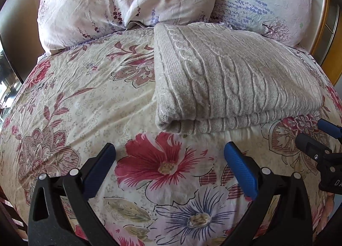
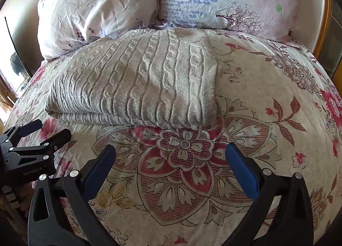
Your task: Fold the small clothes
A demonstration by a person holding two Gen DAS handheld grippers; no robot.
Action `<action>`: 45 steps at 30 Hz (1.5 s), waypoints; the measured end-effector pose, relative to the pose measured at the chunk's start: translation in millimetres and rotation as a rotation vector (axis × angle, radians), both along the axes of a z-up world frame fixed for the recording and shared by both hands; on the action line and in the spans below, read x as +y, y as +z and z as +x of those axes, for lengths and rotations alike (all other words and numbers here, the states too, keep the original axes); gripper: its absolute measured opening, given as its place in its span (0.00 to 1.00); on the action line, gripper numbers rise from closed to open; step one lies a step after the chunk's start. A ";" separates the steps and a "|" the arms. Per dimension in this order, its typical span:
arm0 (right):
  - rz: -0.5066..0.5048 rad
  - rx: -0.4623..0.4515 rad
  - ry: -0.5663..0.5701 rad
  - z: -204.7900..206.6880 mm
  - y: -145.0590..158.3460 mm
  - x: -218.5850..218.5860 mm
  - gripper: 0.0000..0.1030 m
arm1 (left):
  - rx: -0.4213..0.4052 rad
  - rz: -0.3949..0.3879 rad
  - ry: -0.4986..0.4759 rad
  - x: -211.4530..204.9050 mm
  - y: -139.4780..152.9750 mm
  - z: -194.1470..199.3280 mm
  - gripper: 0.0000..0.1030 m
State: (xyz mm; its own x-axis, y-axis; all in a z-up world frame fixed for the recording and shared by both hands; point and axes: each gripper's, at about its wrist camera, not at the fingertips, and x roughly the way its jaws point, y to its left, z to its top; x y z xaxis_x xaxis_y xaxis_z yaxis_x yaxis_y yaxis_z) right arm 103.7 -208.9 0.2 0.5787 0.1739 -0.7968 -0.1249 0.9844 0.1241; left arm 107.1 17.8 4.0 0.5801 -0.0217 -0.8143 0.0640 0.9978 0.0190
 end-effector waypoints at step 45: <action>-0.089 0.032 -0.009 3.3 -7.2 6.3 0.99 | -0.009 -0.018 -0.009 1.9 -3.1 -0.1 0.98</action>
